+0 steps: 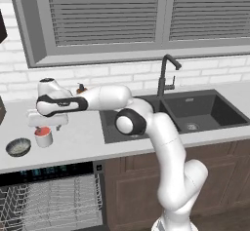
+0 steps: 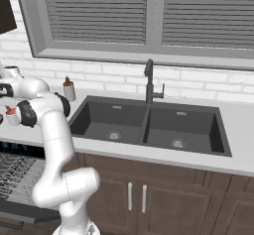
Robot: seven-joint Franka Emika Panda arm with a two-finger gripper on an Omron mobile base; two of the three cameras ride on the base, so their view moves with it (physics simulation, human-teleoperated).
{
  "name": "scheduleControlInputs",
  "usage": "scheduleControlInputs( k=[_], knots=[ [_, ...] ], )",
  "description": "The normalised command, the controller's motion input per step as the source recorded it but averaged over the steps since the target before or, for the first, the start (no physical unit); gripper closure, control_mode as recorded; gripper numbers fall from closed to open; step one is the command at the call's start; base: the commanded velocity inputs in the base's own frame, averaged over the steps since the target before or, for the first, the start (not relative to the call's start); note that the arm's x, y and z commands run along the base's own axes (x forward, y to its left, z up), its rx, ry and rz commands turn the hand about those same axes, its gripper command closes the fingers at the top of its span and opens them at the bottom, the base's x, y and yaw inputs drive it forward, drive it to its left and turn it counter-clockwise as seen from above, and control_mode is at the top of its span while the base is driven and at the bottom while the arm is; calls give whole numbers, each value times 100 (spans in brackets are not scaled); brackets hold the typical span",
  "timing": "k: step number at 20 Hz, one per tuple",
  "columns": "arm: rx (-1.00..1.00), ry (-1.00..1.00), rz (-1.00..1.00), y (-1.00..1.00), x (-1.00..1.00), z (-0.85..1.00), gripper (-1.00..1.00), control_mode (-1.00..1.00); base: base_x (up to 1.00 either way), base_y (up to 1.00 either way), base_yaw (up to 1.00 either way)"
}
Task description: Pick up the cup and bowl from the counter, place them in the dishwasher, and close the dishwasher door.
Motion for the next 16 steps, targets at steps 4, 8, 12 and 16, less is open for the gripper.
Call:
scheduleControlInputs(
  k=[4,8,12,16],
  knots=[
    [2,0,0,0,30,-22,-100,-100,0,0,0],
    [0,6,0,0,0,-33,-100,-100,0,0,0],
    [0,3,0,0,0,-39,-100,-100,0,0,0],
    [0,6,0,0,0,-10,-100,-100,0,0,0]
  ],
)
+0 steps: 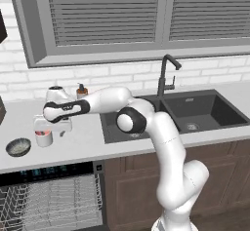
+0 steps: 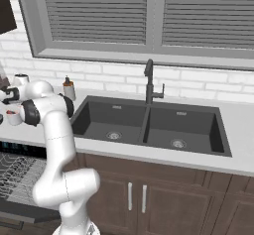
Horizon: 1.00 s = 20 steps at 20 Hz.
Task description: Pick up the cup and bowl from the counter, place them in the dishwasher, and close the dishwasher door.
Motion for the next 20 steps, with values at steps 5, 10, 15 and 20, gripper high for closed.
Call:
scheduleControlInputs(
  k=[5,10,15,20],
  knots=[
    [0,4,0,0,0,0,100,-100,0,0,0],
    [0,1,0,0,0,0,100,-100,0,0,0],
    [0,1,-1,-1,-4,-3,100,-100,0,0,0],
    [7,0,-10,-48,-62,-1,100,-100,0,0,0]
  ],
)
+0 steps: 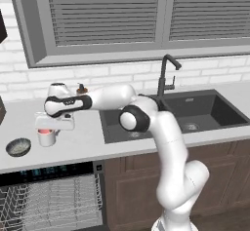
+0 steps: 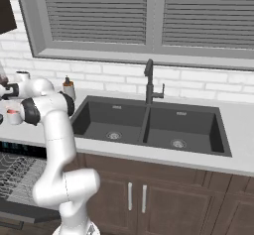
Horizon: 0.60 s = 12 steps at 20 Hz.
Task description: Pick up the cup and bowl from the counter, place them in the dishwasher, and close the dishwasher door.
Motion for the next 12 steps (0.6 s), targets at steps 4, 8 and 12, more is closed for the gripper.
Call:
scheduleControlInputs(
  k=[4,8,12],
  knots=[
    [15,-6,-11,-73,-97,0,100,-100,0,0,0],
    [19,-16,-7,-76,-100,-2,100,-100,0,0,0],
    [19,-24,-6,-76,-100,-3,100,-100,0,0,0]
  ],
)
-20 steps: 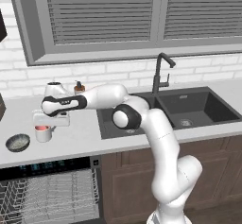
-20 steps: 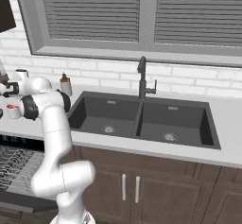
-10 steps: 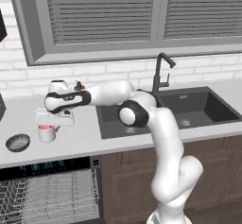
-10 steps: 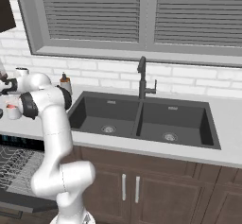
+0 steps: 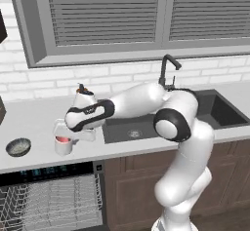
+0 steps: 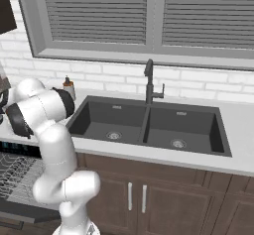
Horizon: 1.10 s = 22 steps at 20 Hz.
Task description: Pick up the cup and bowl from the counter, place them in the dishwasher, and close the dishwasher door.
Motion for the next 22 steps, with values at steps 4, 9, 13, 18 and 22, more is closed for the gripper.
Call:
scheduleControlInputs(
  k=[4,9,13,18,22],
  knots=[
    [15,-22,-1,-51,-100,0,100,-100,0,0,0],
    [1,-19,0,6,-100,-6,100,-100,0,0,0],
    [-24,-25,-10,68,-100,-23,100,-100,0,0,0],
    [-35,-5,-17,97,-73,-18,100,-100,0,0,0],
    [-36,0,-22,100,-17,-6,100,-100,0,0,0]
  ],
)
